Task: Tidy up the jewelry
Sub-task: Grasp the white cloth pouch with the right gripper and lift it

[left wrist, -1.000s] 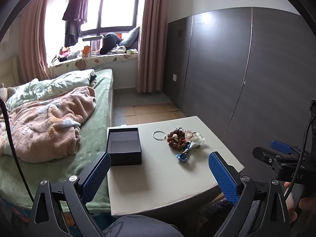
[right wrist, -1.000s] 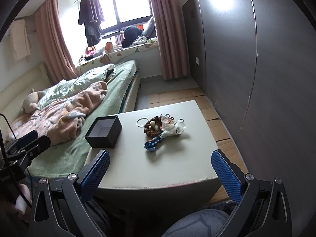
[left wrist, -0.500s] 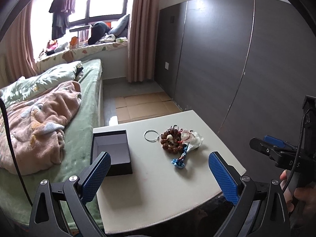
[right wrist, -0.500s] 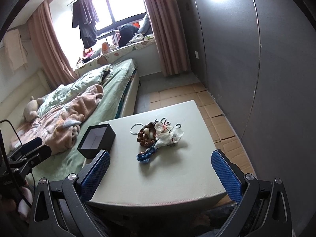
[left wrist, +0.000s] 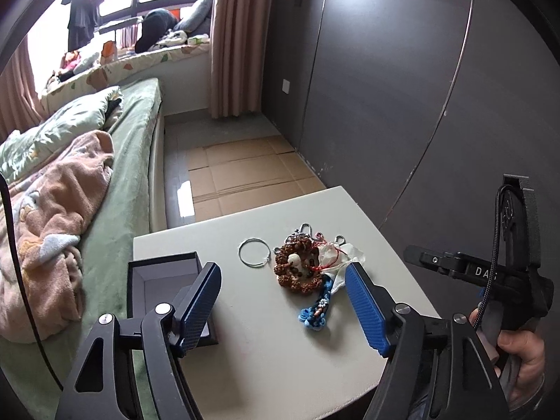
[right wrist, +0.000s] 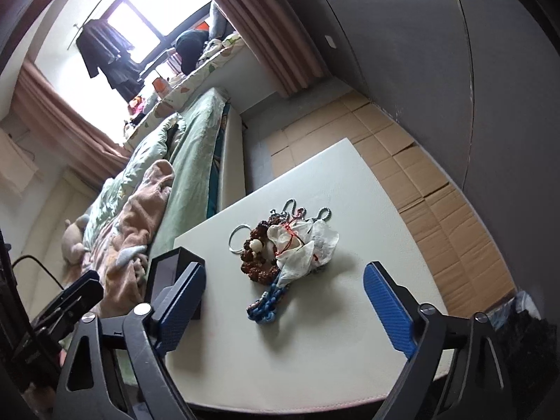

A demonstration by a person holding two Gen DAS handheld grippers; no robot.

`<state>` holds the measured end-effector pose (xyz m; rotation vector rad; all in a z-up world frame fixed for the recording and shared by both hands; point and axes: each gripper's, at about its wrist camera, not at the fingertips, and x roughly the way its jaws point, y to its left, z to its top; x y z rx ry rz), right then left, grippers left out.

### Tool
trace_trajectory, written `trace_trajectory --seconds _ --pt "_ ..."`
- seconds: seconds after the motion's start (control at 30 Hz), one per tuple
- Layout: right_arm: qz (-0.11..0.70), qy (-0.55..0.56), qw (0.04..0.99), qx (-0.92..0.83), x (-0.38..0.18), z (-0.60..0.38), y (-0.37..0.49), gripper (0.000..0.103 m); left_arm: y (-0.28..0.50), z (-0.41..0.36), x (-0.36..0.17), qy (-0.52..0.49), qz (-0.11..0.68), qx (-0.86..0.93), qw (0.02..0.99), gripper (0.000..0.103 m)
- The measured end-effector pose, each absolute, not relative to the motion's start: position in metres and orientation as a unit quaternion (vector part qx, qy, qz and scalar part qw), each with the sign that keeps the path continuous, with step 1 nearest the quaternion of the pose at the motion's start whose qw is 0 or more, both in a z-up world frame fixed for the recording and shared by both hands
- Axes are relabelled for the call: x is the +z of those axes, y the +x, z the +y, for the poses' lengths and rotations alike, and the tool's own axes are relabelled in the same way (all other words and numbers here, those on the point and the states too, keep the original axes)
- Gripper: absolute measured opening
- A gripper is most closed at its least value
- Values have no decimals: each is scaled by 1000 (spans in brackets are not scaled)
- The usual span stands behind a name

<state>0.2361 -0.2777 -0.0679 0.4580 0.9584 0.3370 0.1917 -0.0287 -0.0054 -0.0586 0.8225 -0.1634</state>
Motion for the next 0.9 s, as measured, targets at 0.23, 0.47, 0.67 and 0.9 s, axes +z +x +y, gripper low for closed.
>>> trace_trajectory --seconds 0.23,0.47,0.67,0.9 --pt "512 269 800 161 -110 -273 278 71 240 -37 -22 -35 444 -66 893 63" --pt "542 297 763 187 -154 -256 287 60 267 -44 -49 -31 476 -61 877 61" --pt "548 307 752 198 -167 -239 295 34 274 -44 -75 -53 490 -78 867 61" --pt "500 351 760 223 -155 -253 284 3 280 -47 -102 -49 513 -74 854 61"
